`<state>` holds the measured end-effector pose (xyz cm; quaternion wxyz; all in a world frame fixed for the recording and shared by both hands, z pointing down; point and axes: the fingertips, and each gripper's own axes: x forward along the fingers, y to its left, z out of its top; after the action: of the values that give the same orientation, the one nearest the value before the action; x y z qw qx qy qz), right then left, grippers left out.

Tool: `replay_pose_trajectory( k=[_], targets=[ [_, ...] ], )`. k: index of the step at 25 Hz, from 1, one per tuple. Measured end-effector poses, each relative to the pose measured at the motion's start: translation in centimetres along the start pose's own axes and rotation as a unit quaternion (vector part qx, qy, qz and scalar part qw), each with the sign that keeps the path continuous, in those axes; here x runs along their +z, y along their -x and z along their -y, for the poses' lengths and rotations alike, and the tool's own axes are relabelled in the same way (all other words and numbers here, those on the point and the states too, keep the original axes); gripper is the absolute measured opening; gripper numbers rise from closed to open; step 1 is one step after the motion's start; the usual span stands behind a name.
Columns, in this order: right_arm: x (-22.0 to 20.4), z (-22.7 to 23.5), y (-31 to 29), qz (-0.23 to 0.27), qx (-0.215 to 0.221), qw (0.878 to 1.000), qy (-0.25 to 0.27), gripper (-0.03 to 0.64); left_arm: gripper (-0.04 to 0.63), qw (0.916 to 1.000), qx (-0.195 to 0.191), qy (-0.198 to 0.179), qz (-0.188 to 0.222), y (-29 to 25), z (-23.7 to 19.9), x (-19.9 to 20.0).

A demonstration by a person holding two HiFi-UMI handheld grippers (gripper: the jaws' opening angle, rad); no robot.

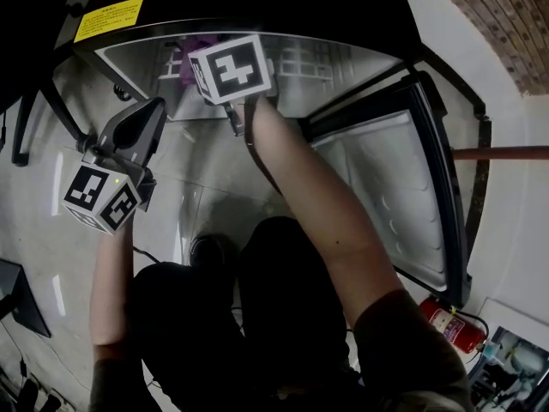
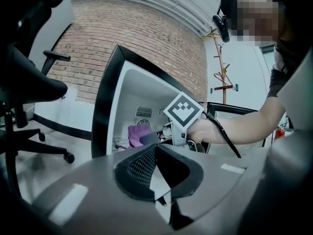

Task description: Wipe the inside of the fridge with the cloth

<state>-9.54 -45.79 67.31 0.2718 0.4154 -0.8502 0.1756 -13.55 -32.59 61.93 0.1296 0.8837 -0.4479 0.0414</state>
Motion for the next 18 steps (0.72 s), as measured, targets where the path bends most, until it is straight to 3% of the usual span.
replay_pose_trajectory(
  k=[14, 18],
  targets=[
    [-4.4, 11.5, 6.8, -0.011, -0.147, 0.989, -0.034, 0.08, 0.017, 0.9973, -0.068, -0.029, 0.006, -4.9, 4.1, 0.7],
    [-4.9, 12.5, 7.7, -0.003, -0.162, 0.985, -0.055, 0.08, 0.017, 0.9972, -0.071, -0.021, 0.01, -5.5, 4.5, 0.5]
  ],
)
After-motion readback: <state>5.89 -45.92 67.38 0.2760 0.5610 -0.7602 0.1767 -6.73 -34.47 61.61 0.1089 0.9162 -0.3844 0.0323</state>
